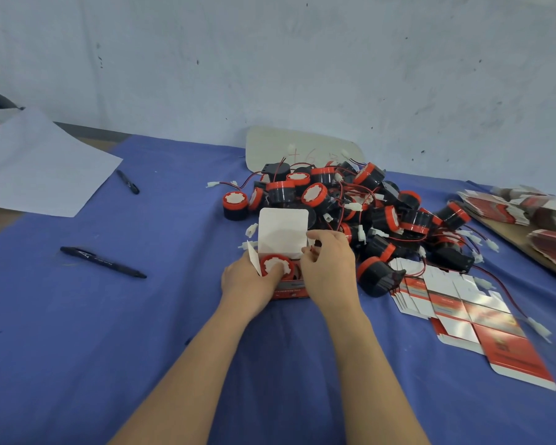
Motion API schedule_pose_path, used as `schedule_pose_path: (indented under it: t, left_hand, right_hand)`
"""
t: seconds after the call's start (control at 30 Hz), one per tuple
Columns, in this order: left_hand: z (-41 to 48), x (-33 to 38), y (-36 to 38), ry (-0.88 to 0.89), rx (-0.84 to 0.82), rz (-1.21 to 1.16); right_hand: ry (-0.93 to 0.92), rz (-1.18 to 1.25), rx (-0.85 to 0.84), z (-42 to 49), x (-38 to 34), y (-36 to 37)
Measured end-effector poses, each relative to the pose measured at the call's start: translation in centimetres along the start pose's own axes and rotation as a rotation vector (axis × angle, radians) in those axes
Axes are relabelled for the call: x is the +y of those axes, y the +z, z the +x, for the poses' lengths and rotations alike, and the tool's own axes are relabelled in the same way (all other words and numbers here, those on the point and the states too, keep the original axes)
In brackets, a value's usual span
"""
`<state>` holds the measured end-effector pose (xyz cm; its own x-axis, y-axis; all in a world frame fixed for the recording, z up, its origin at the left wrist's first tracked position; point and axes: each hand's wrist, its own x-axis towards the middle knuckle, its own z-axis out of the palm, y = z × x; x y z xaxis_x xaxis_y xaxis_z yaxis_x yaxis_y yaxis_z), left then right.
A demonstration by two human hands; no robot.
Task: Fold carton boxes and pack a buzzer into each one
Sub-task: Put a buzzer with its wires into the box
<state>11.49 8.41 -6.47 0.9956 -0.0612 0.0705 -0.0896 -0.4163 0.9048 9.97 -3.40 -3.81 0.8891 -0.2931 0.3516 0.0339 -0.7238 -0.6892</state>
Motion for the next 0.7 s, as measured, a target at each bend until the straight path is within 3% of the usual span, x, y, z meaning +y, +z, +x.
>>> schedule_pose_path:
  t: [0.7]
  left_hand:
    - [-0.25,0.02,0.02,0.013,0.034,0.037]
  right_hand:
    - [-0.015,-0.232,-0.046,-0.06,-0.01,0.04]
